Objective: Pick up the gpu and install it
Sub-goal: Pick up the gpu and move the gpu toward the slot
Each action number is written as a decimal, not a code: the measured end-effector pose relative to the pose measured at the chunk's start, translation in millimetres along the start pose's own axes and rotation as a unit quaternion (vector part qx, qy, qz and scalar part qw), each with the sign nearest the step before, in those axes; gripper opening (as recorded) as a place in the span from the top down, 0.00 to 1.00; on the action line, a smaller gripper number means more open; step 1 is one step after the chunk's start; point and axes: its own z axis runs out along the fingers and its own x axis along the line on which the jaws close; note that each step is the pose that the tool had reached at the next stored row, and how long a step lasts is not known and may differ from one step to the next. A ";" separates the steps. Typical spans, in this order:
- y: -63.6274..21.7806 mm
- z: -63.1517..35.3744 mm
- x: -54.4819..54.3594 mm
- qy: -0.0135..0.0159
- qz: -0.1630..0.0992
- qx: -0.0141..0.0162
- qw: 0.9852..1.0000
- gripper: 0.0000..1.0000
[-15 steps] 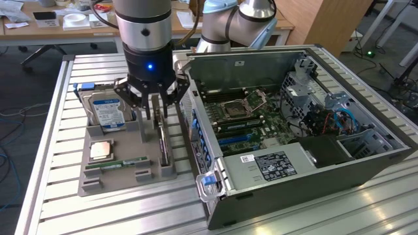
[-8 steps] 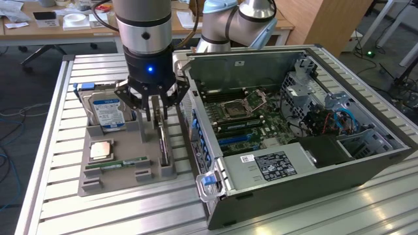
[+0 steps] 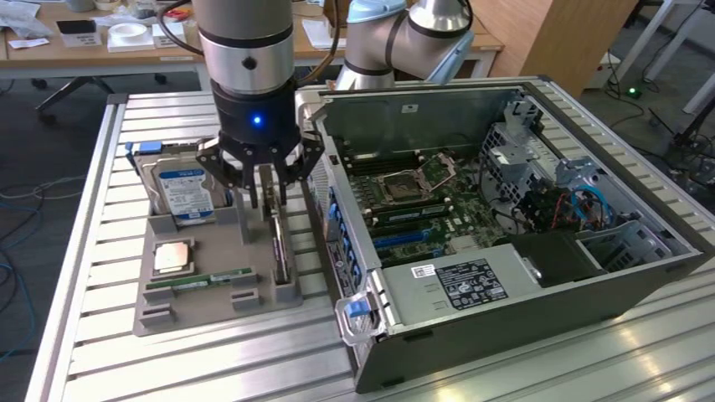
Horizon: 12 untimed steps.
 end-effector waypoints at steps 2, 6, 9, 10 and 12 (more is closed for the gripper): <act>-0.1 1.1 0.1 0.000 0.000 0.000 1.000 0.58; -0.2 5.0 0.3 0.000 0.000 0.000 1.000 0.58; -0.5 10.1 0.5 0.000 0.000 0.000 1.000 0.58; -0.5 12.1 0.6 0.000 0.000 0.000 1.000 0.58; -0.7 15.6 0.8 0.000 0.000 0.000 1.000 0.58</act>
